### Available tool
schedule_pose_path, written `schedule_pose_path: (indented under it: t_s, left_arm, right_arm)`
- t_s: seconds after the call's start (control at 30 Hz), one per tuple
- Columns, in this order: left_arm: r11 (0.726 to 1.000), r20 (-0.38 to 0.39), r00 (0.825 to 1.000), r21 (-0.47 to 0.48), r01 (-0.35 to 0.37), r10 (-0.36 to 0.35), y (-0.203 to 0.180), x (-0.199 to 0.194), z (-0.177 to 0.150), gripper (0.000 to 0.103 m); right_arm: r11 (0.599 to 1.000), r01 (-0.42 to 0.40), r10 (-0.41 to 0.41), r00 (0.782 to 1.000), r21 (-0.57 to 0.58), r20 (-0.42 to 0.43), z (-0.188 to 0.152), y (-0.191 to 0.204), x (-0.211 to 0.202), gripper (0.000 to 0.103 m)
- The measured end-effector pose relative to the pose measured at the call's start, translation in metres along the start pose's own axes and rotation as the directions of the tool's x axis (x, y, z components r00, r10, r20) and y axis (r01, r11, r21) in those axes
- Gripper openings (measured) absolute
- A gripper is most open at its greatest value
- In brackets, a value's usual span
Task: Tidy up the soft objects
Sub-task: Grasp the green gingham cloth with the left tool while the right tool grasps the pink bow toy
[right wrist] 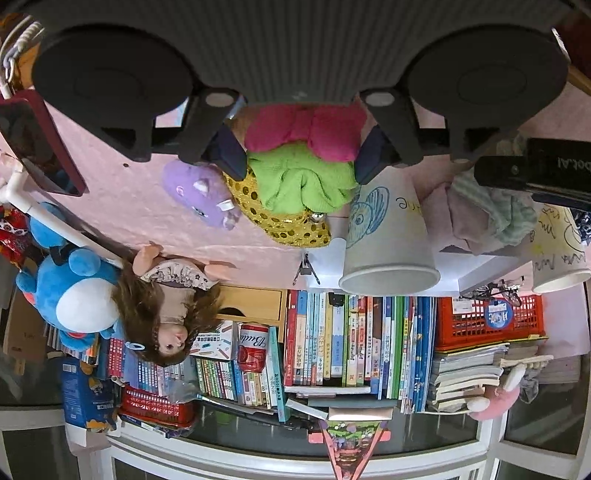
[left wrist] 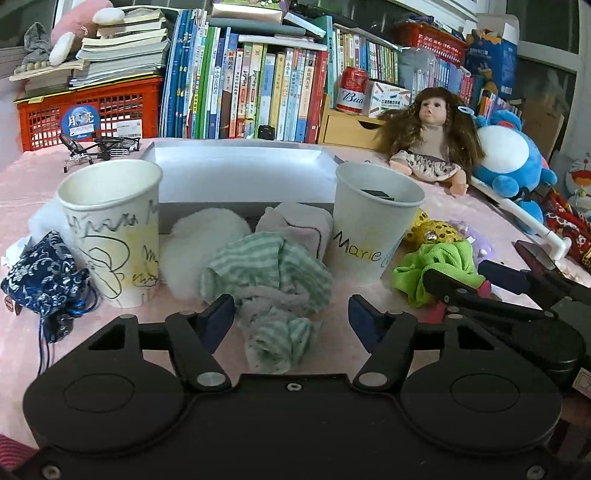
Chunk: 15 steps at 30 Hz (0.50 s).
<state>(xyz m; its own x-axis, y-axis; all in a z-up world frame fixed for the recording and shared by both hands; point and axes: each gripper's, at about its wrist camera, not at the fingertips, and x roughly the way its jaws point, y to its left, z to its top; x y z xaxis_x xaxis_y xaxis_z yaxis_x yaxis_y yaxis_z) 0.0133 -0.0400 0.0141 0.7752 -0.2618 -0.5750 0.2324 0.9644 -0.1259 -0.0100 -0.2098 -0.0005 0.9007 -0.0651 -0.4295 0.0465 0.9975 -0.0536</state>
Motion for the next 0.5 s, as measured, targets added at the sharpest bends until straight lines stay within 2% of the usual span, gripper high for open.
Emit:
schedule_pose_path:
  t_s: [0.23, 0.4, 0.5]
  left_arm:
    - [0.999, 0.006, 0.999, 0.004, -0.046, 0.046, -0.004, 0.012, -0.002, 0.057]
    - [0.999, -0.021, 0.999, -0.018, -0.045, 0.045, -0.001, 0.023, -0.006, 0.056]
    - [0.999, -0.012, 0.998, -0.007, -0.054, 0.054, -0.004, 0.024, -0.008, 0.056]
  right_arm:
    - [1.0, 0.0, 0.0, 1.0, -0.014, -0.01, -0.001, 0.003, 0.009, 0.076]
    - [1.0, -0.007, 0.007, 1.0, -0.003, -0.026, -0.003, 0.003, 0.015, 0.076]
    - [1.0, -0.019, 0.019, 0.999, -0.004, -0.039, -0.006, 0.003, 0.018, 0.076]
